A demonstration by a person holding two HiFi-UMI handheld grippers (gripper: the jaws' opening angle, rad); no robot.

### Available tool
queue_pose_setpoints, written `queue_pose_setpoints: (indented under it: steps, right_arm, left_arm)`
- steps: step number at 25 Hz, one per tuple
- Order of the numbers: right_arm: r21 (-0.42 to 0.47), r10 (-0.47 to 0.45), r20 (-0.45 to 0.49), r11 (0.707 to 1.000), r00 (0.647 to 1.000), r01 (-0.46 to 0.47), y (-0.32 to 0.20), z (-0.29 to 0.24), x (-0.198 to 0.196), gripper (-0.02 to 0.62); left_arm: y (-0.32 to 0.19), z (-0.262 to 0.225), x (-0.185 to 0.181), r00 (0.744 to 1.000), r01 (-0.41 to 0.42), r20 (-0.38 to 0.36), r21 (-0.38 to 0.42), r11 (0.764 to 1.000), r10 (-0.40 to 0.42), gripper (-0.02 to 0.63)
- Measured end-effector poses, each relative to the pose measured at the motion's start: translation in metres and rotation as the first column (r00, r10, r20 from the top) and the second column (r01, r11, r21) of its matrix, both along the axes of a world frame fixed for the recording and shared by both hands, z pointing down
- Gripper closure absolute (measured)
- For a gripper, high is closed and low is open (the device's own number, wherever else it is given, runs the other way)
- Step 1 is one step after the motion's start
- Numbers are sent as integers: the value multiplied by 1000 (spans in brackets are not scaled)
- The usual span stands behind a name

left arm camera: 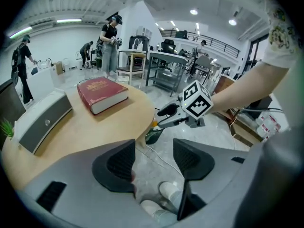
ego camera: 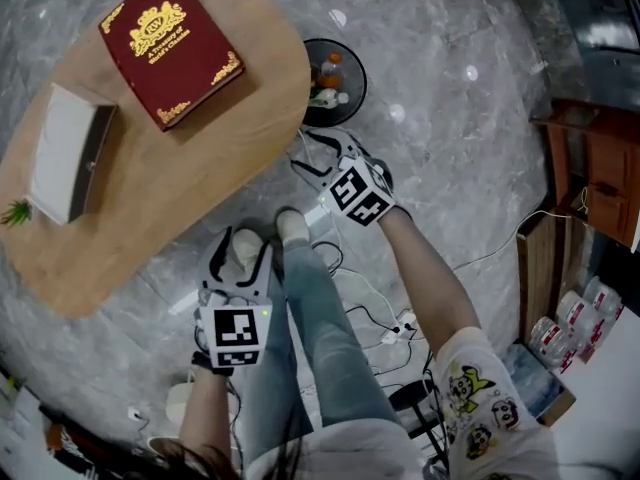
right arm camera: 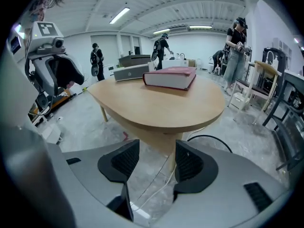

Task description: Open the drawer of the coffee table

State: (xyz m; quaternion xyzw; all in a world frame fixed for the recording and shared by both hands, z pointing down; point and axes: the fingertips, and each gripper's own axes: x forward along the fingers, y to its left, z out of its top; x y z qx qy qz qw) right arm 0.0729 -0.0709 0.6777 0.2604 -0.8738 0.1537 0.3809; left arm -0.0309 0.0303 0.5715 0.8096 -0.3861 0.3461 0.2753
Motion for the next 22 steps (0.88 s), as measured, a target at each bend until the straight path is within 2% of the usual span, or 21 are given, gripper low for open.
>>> queue_pose_setpoints:
  steps: [4, 12, 16, 22]
  right_arm:
    - [-11, -20, 14, 1000, 1000, 20, -11, 19, -5, 391]
    - [-20, -60, 87, 998, 994, 62, -34, 32, -10, 394]
    - [-1, -148, 108, 989, 983, 149, -29, 32, -14, 446]
    - [23, -298, 63, 955, 953, 297, -29, 32, -14, 479]
  left_arm:
    - [1, 16, 4, 1000, -25, 16, -21, 999, 25, 367]
    - [0, 34, 9, 999, -17, 27, -57, 998, 19, 367]
    - [1, 39, 10, 1000, 0, 30, -72, 997, 2, 368]
    - [2, 43, 11, 999, 14, 40, -84, 996, -11, 373]
